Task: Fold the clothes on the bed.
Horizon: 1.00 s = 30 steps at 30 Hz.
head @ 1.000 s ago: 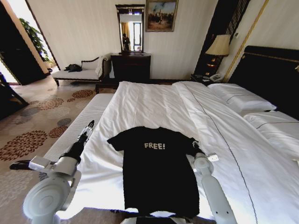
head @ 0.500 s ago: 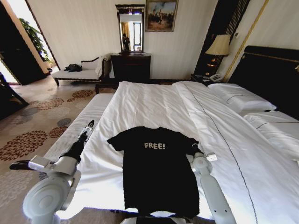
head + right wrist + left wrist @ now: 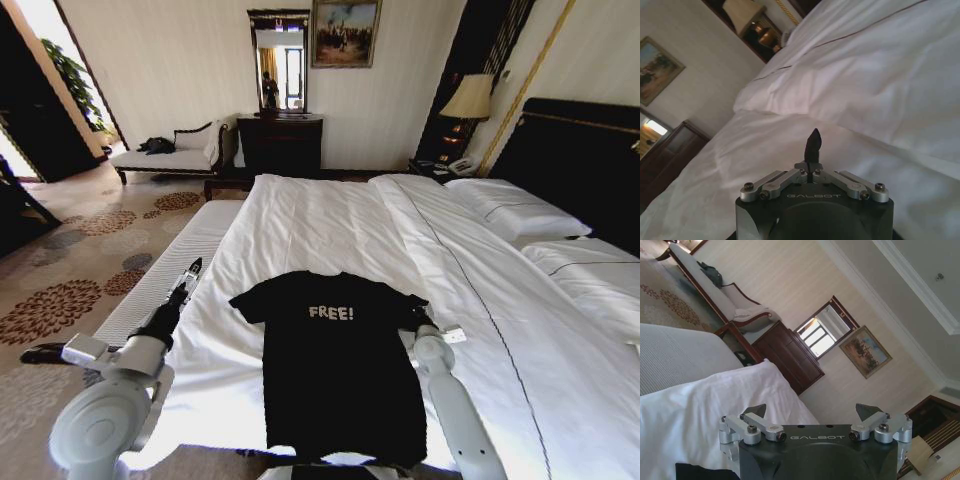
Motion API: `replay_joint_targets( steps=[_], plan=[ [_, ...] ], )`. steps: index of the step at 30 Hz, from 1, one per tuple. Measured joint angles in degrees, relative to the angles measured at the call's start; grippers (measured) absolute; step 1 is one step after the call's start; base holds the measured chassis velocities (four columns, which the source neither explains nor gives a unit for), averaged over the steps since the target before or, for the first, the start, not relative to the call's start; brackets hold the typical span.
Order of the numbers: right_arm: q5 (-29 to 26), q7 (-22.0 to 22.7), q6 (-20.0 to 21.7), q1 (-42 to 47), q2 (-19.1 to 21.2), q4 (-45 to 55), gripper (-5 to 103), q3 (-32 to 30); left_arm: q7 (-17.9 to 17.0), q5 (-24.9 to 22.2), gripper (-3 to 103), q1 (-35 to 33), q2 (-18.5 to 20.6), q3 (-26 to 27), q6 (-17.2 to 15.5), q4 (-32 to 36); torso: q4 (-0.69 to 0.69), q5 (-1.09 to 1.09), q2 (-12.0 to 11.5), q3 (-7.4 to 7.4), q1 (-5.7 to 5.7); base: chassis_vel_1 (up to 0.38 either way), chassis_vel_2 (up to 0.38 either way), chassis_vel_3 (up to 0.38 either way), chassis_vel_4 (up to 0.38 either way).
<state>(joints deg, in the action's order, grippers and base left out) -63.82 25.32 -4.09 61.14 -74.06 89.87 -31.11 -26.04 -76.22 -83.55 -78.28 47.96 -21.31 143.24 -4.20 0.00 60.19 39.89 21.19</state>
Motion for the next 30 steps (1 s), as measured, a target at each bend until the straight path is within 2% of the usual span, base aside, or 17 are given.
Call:
replay_joint_targets(
  steps=[10,17,23,25,28,29,30],
  plan=[
    [4.72,-3.99,-0.73,-1.74,-0.58,3.17,0,7.91,0.00,0.17,100,-0.25,0.07,0.13,0.00,0.00,0.01,-0.01,0.00,0.00,0.00,0.000,0.000,0.000,0.000],
    [8.53,-4.64,-0.70,-1.74,-1.79,2.20,0,13.04,0.00,0.39,100,-0.17,-0.15,0.17,0.00,0.00,0.01,0.00,0.00,-0.01,0.00,0.000,0.000,0.000,0.000],
    [10.13,-4.67,-1.08,-1.69,-2.32,0.68,-3,14.56,0.00,0.61,100,-0.04,-0.23,0.00,0.02,0.00,0.01,0.00,0.00,0.00,0.00,0.000,0.000,0.000,0.000],
    [10.63,-4.67,-1.27,-1.53,-2.42,0.44,1,15.04,0.00,0.76,100,0.02,-0.27,-0.06,0.05,0.00,0.01,0.00,0.00,0.00,0.00,0.000,0.000,0.000,0.000],
    [11.31,-4.74,-1.41,-1.03,-2.46,0.42,17,15.64,0.00,1.01,100,0.09,-0.35,-0.21,0.06,0.00,0.01,0.00,0.00,-0.01,0.00,0.000,0.000,0.000,0.000],
    [11.31,-4.74,-1.41,-1.03,-2.46,0.42,17,15.64,0.00,1.01,100,0.09,-0.35,-0.21,0.06,0.00,0.01,0.00,0.00,-0.01,0.00,0.000,0.000,0.000,0.000],
    [11.66,-4.80,-1.50,-0.63,-2.45,0.67,23,15.93,0.00,1.09,100,0.10,-0.38,-0.23,0.07,0.00,0.00,0.00,0.00,0.00,0.00,0.000,0.000,0.000,0.000]
  ],
)
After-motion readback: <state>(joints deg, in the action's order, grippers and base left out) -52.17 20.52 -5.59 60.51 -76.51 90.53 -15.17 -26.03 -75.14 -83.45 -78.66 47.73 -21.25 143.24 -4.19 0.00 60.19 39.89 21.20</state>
